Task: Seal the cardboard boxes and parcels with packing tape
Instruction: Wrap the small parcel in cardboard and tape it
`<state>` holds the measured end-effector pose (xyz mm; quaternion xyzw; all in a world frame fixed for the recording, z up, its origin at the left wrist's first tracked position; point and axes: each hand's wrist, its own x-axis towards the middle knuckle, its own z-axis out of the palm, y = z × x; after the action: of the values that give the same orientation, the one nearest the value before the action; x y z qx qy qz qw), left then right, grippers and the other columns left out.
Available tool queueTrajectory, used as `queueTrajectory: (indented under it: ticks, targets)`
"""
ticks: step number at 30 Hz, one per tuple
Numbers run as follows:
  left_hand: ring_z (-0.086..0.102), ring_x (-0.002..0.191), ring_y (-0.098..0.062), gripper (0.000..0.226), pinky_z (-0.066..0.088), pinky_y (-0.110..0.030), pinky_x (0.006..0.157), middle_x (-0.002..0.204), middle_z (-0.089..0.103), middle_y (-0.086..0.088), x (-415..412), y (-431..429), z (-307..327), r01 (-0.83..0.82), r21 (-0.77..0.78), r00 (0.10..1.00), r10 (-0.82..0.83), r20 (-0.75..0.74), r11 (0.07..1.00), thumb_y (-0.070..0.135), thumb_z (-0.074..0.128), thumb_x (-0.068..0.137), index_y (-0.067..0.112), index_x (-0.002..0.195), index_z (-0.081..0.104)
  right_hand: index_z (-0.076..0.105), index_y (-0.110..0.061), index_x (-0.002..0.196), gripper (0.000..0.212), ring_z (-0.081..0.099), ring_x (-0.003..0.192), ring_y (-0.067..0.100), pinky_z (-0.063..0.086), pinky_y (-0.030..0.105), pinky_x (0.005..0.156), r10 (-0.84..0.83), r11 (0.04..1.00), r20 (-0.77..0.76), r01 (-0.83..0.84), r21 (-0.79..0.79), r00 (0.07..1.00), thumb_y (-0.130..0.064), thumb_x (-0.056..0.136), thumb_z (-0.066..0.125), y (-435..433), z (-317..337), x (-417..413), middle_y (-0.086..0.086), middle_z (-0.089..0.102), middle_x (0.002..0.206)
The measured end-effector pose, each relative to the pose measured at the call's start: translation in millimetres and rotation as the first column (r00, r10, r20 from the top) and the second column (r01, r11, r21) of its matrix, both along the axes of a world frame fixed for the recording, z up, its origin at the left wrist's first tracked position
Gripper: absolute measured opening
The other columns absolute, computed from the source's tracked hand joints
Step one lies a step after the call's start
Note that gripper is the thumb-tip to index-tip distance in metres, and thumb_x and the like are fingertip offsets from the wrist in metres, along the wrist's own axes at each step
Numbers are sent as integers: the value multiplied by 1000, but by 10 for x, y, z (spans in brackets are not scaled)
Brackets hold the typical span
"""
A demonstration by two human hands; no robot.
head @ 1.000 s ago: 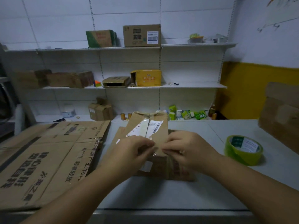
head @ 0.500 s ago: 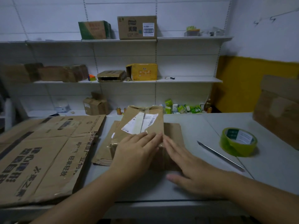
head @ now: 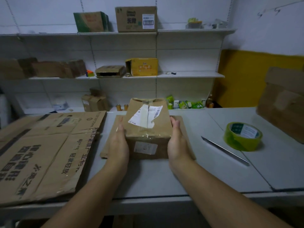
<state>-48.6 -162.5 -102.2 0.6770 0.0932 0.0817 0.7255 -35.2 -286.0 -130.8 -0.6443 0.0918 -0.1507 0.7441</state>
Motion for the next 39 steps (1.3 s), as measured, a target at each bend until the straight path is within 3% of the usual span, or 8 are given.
queueTrajectory:
  ticks: [6, 12, 15, 23, 30, 33, 35, 39]
  targets:
    - [42, 69, 5, 24, 35, -6, 57, 88, 54, 9, 14, -26, -10, 4, -4, 1000, -4, -20, 1000, 40, 37, 99, 28, 114, 53, 29, -40, 147, 80, 47, 129, 16, 30, 29, 110, -30, 984, -1, 30, -178, 1000, -81, 79, 29, 11, -68, -39, -7, 50, 141]
    - [33, 132, -13, 50, 20, -17, 91, 149, 36, -1, -23, 33, -81, 58, 235, 988, -89, 127, 970, 43, 21, 100, 28, 147, 27, -26, -45, 143, 134, 21, 139, 8, 22, 28, 113, 371, 587, -153, -358, -726, 916, -99, 40, 41, -629, 109, -153, -17, 11, 156]
    - [26, 123, 1, 51, 23, -4, 87, 150, 28, 7, -5, 21, -129, 53, 242, 966, -111, 233, 969, 40, 23, 99, 33, 149, 18, -28, -52, 139, 132, -9, 143, 4, 12, 31, 110, 358, 478, -76, -253, -841, 931, -99, 39, 44, -721, 161, -164, -24, -31, 151]
    - [33, 133, -11, 53, 28, 0, 82, 145, 34, 8, 84, 8, -201, 114, 333, 955, -196, 223, 936, 40, 26, 98, 31, 150, 16, 40, -31, 137, 63, 46, 107, -7, 32, -7, 76, 163, 905, 116, -102, -412, 980, -59, 82, 54, -250, 31, -93, -30, 40, 126]
    - [55, 106, -13, 37, 45, -3, 61, 125, 57, 0, 77, 39, -173, 216, 183, 962, -241, 127, 959, 36, 38, 99, 31, 135, 43, 52, -36, 129, 40, 66, 98, 13, 53, 32, 87, 186, 982, -7, -186, -12, 982, -33, 90, 62, -251, 44, -47, -9, 69, 109]
    - [59, 97, -19, 27, 52, -31, 78, 113, 60, 1, 124, 54, -3, 298, -33, 954, -297, 41, 954, 19, 52, 93, 40, 109, 50, 58, -29, 124, 38, 67, 93, 12, 56, 33, 82, 68, 982, 22, -63, -178, 997, -37, 87, 64, -220, 151, -29, -9, 69, 104]
    - [50, 117, -23, 44, 50, -38, 88, 130, 49, 3, 136, 67, 91, 228, 245, 965, -253, 75, 943, 20, 56, 91, 39, 127, 39, 57, -31, 125, 37, 65, 95, 8, 54, 26, 75, 37, 966, 67, -18, -258, 997, -34, 88, 63, -207, 176, -24, -12, 67, 106]
    - [6, 145, -12, 50, 6, -30, 114, 158, 12, 8, 243, 4, 81, -219, 967, 770, -585, 254, 131, 42, 32, 100, 31, 148, 23, 46, -36, 136, 44, 53, 109, 6, 43, 22, 83, 30, 880, 58, 1, -476, 998, -45, 94, 52, -228, 110, -38, -17, 54, 119]
